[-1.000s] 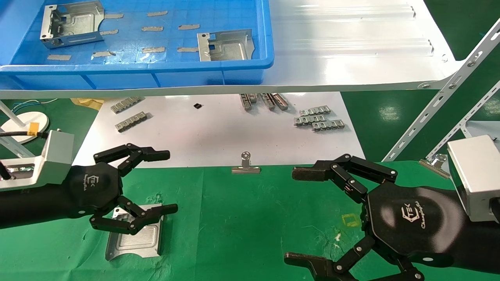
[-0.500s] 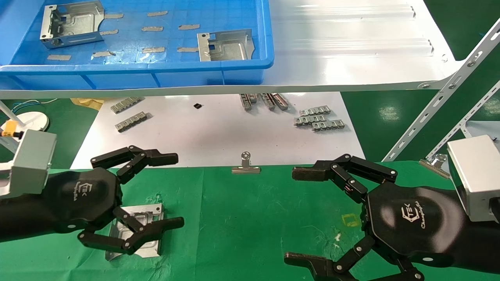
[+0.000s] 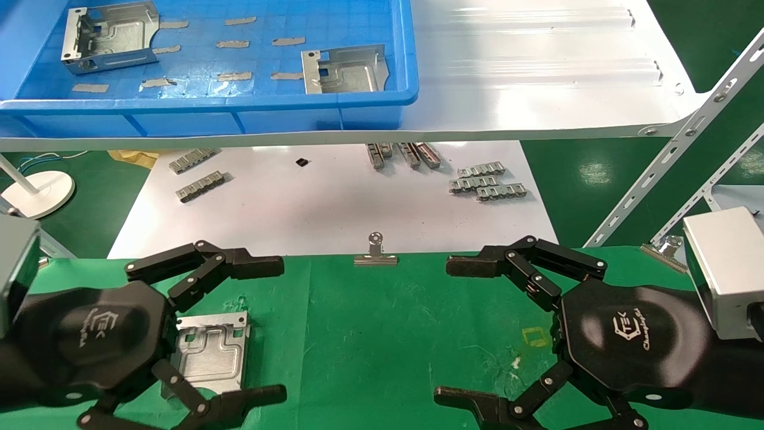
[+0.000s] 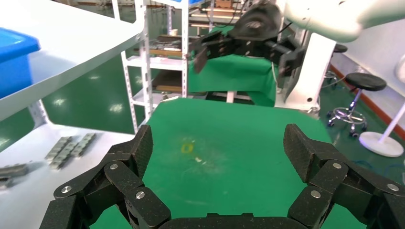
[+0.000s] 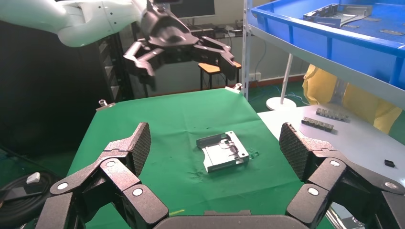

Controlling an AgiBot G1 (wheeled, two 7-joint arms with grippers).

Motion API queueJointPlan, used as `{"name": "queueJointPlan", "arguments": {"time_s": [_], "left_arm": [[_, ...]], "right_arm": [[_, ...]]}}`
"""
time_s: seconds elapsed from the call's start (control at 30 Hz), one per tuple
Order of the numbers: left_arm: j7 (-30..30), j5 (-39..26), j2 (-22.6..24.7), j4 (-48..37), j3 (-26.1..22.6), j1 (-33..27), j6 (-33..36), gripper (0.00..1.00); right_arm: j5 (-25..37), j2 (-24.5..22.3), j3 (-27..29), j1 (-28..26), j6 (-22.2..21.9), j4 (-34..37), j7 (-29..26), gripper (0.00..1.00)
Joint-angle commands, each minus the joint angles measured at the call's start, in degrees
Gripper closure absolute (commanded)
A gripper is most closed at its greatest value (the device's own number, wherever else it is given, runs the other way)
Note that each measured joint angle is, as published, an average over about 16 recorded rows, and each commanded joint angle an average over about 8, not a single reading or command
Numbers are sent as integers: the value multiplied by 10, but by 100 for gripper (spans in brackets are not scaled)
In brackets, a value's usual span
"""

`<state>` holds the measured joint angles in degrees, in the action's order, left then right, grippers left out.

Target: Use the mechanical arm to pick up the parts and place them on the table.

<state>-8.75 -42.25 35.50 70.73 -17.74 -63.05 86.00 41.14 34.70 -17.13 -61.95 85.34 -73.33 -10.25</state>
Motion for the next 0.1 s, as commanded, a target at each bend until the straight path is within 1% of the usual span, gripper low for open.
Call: {"name": "queueJointPlan", "arguments": {"time_s": [0.03,0.1], "left_arm": [[-20,4,-5,31,18,16,-3,0],[-24,5,-6,37,22,19,-3,0]], "right_arm": [[0,0,0,0,0,0,0,0],[0,0,0,0,0,0,0,0]]}}
